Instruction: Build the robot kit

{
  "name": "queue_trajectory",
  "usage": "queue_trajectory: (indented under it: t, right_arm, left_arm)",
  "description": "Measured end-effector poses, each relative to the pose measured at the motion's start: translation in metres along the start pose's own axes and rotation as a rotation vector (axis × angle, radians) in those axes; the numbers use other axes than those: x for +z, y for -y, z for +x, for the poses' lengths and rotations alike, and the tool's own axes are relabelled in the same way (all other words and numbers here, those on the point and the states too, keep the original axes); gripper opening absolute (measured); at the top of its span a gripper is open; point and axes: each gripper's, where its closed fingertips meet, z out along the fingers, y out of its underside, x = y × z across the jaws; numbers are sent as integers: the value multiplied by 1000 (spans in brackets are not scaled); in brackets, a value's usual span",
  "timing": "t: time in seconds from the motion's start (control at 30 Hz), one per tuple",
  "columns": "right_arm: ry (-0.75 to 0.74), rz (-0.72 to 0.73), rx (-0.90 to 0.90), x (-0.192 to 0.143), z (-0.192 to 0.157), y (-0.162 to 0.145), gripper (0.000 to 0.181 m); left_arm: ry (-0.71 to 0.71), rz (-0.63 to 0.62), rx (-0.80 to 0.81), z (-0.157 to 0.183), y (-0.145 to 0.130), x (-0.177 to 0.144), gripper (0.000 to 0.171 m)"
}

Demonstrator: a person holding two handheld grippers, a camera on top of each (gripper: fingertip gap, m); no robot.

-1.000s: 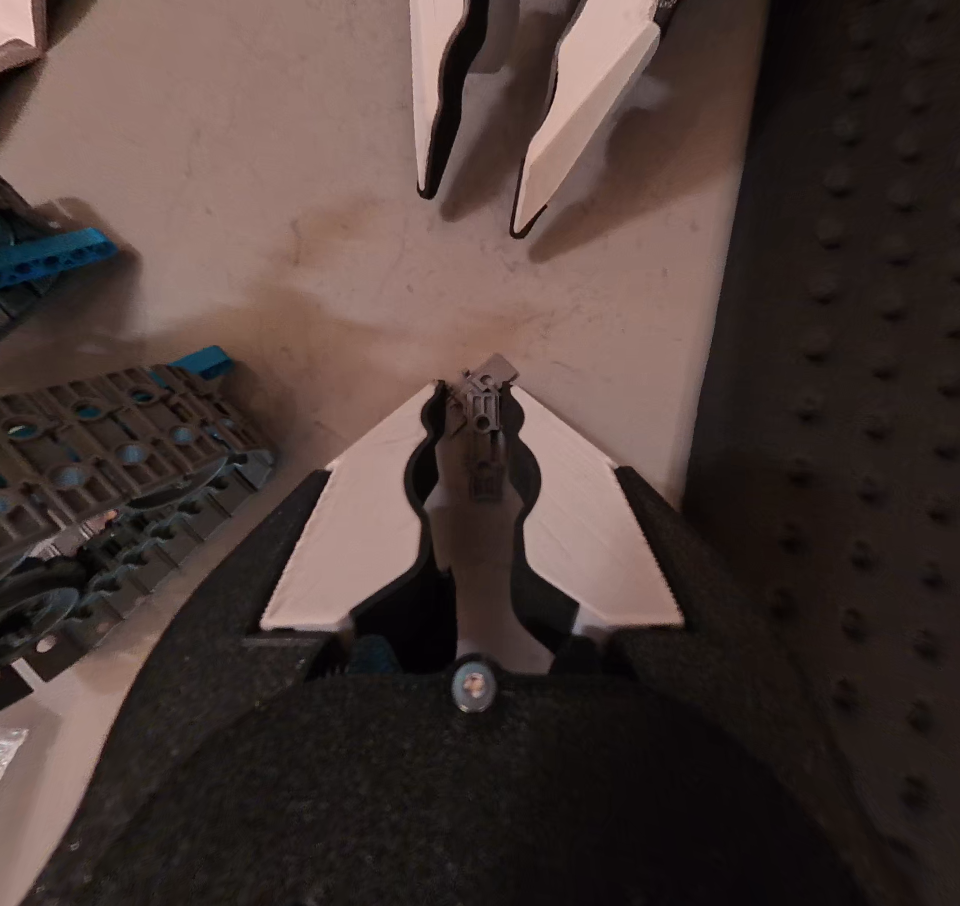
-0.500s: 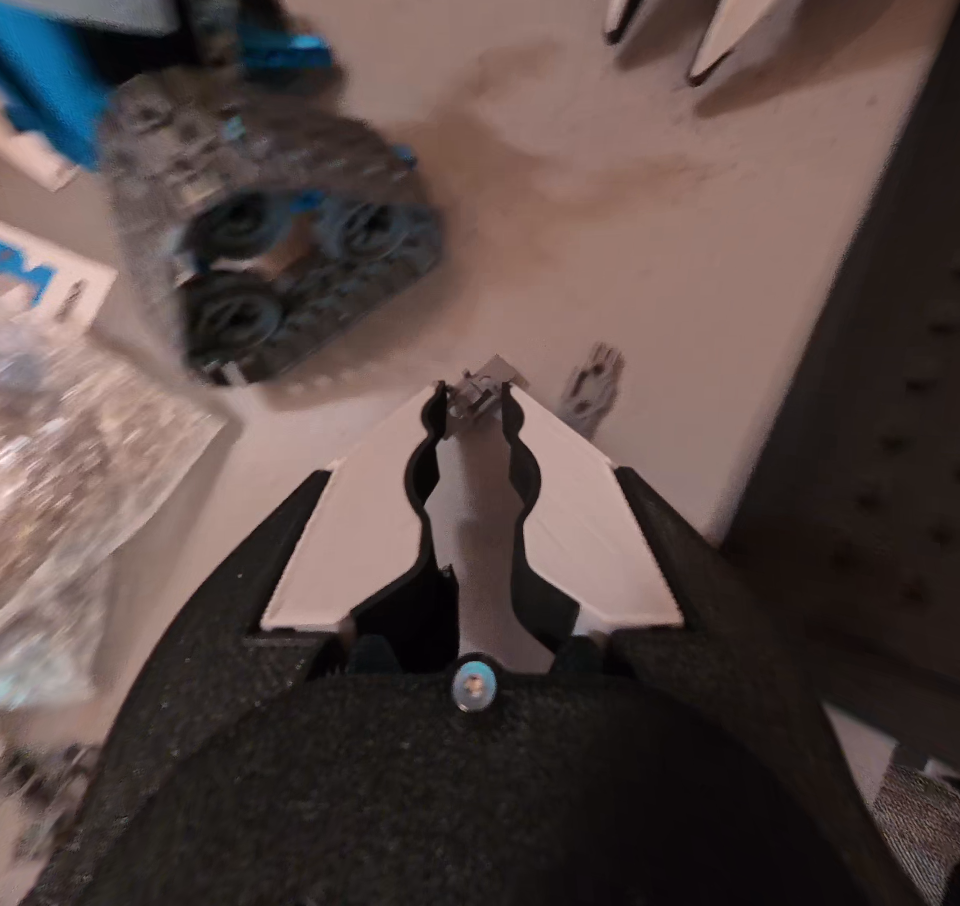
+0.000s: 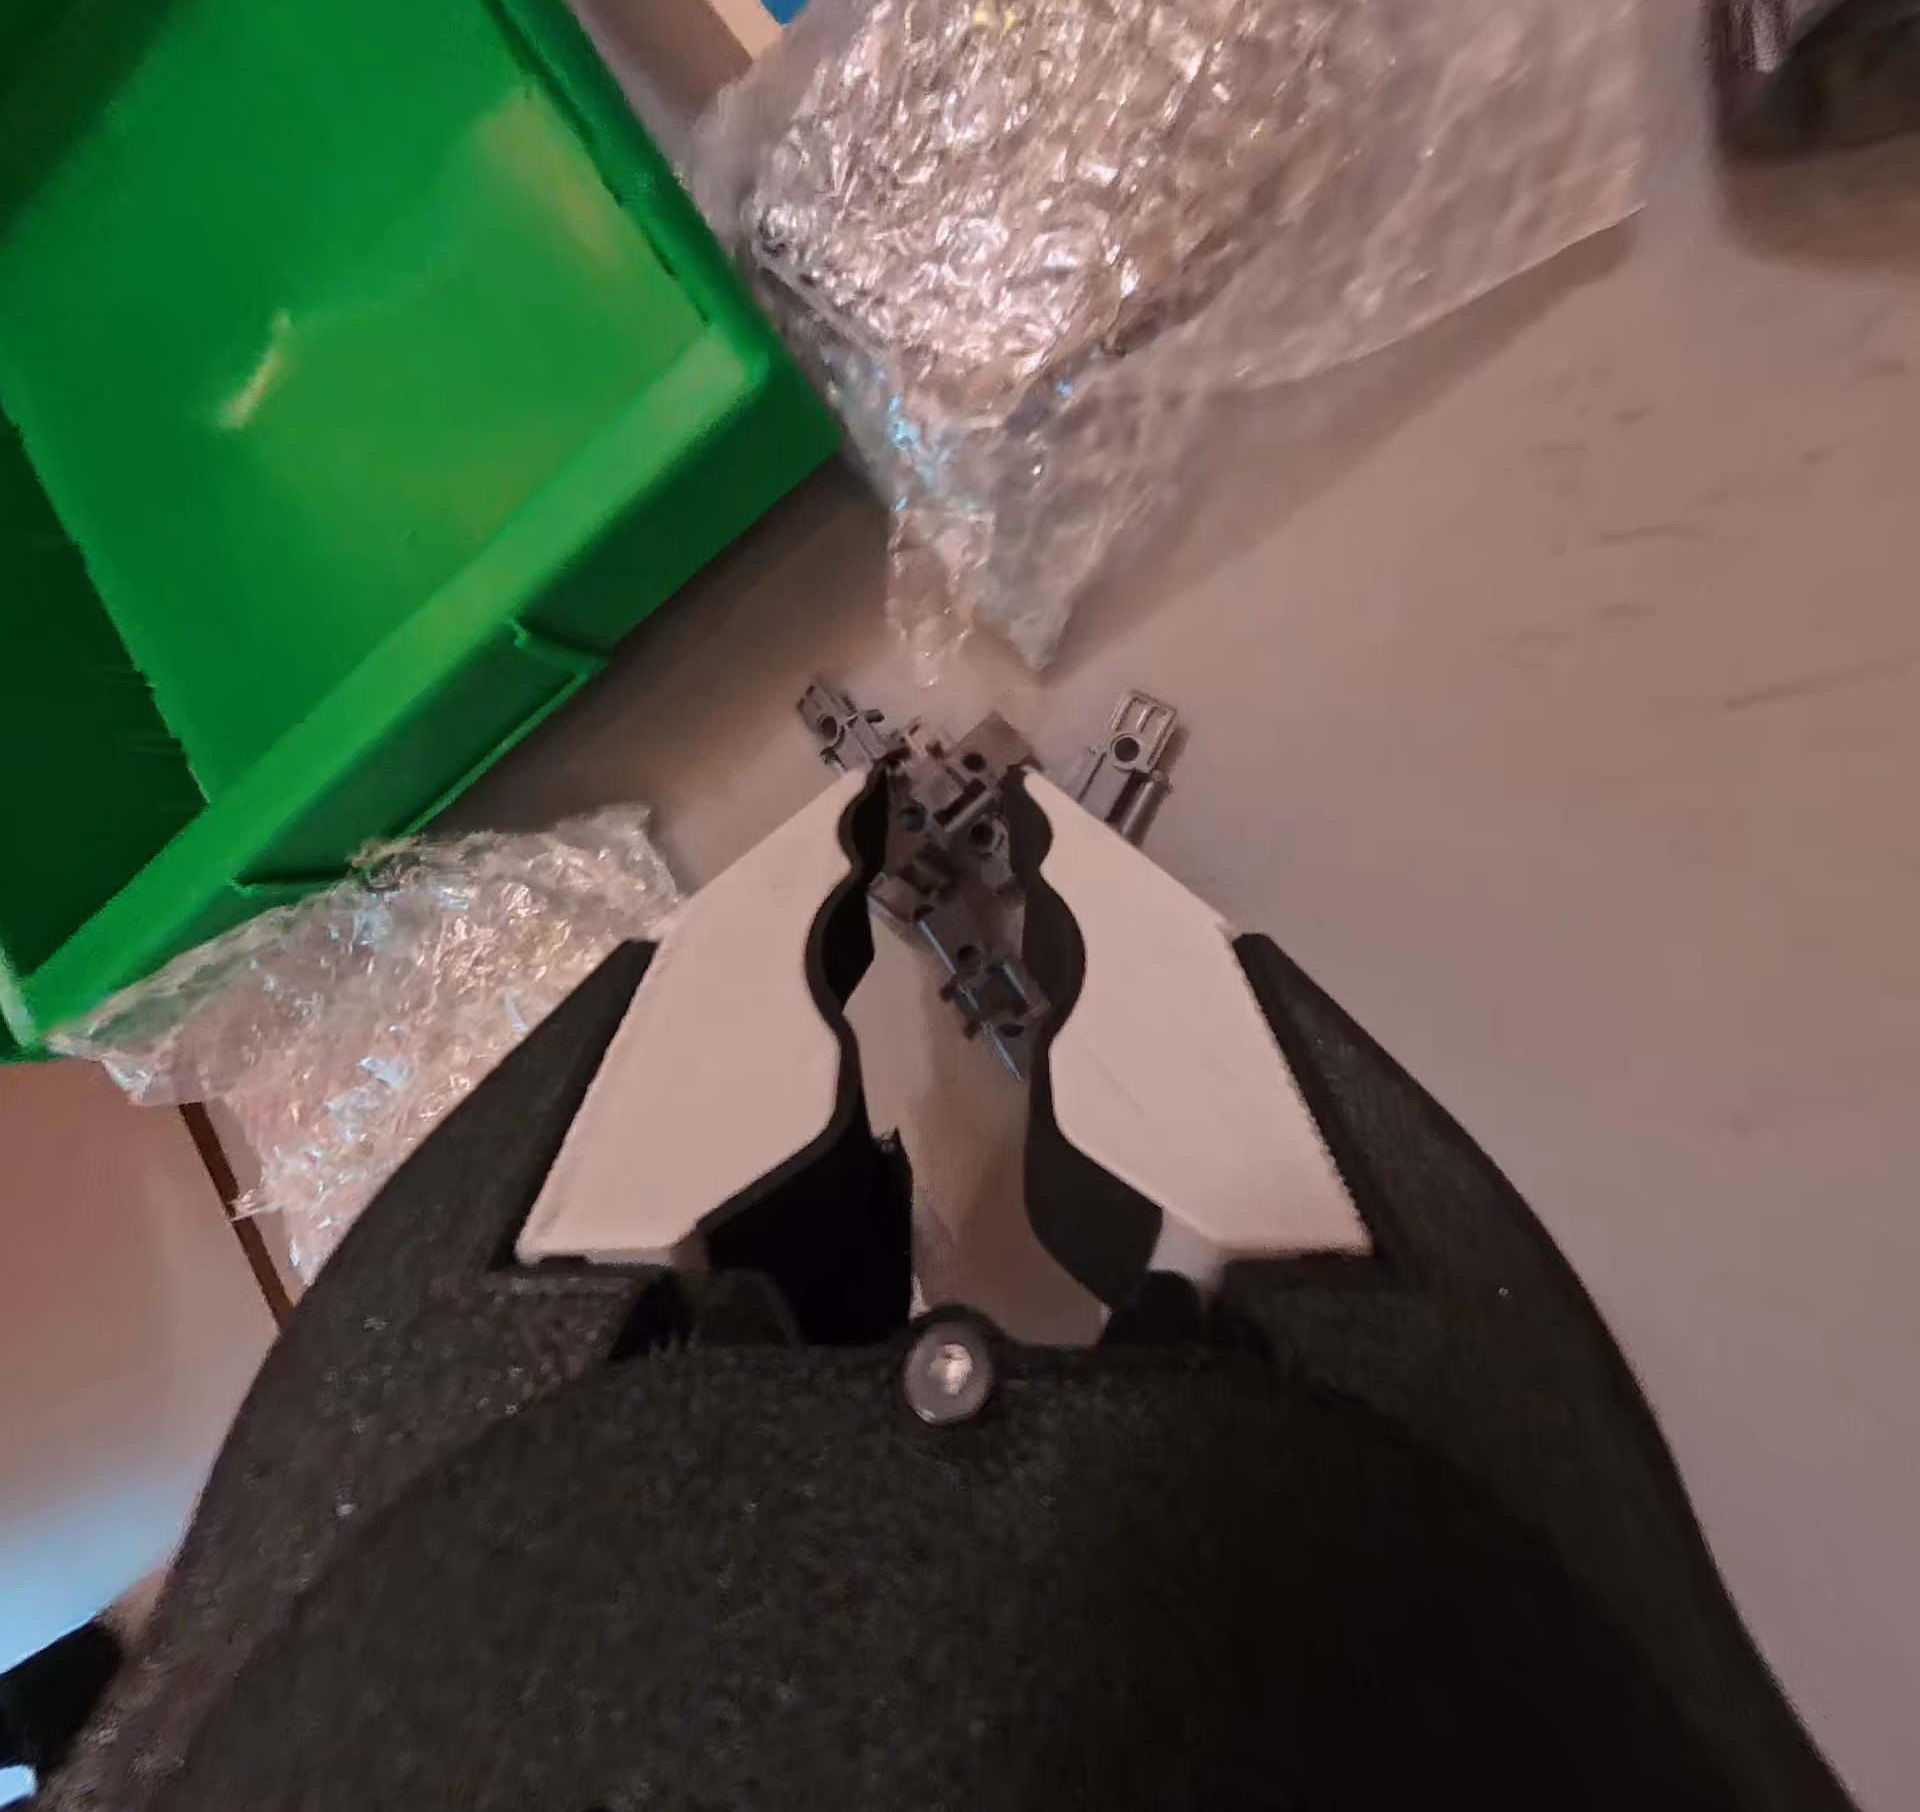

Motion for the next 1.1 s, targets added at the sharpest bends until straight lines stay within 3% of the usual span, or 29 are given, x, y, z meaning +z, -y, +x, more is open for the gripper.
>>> queue_trajectory:
  t: [0.13,0.2,0.3,0.4,0.5,0.6,0.67,0.73,0.8,0.9,1.0,1.1]
  right_arm:
    - [-4,5,4,-1,1,0,33]
    - [-5,9,11,-2,1,0,33]
    - [-2,13,19,-2,2,1,33]
    - [1,14,20,-2,2,1,33]
    - [4,19,17,-3,1,2,33]
    - [13,20,19,-3,1,2,33]
    - [15,22,18,-3,0,3,33]
    - [12,27,17,-4,0,3,33]
    - [6,34,17,-5,1,4,33]
    - [5,45,18,-6,1,5,33]
    - [0,57,1,-7,1,8,33]
    - [-7,63,-10,-8,0,9,33]
  left_arm:
    - [2,98,-78,8,20,-17,30]
    - [-38,182,-88,31,42,-34,30]
    - [-245,211,-63,111,61,-47,31]
    - [-379,177,48,192,56,-48,34]
    - [-447,187,94,238,51,-47,34]
    - [-417,172,89,249,48,-35,29]
    - [-416,174,85,249,51,-35,17]
    - [-399,165,118,245,49,-36,16]
    - [-322,177,130,220,49,-39,16]
    - [-137,134,42,139,35,-40,17]
    - [80,67,-82,47,3,-34,17]
    - [86,65,-163,17,-20,-29,17]
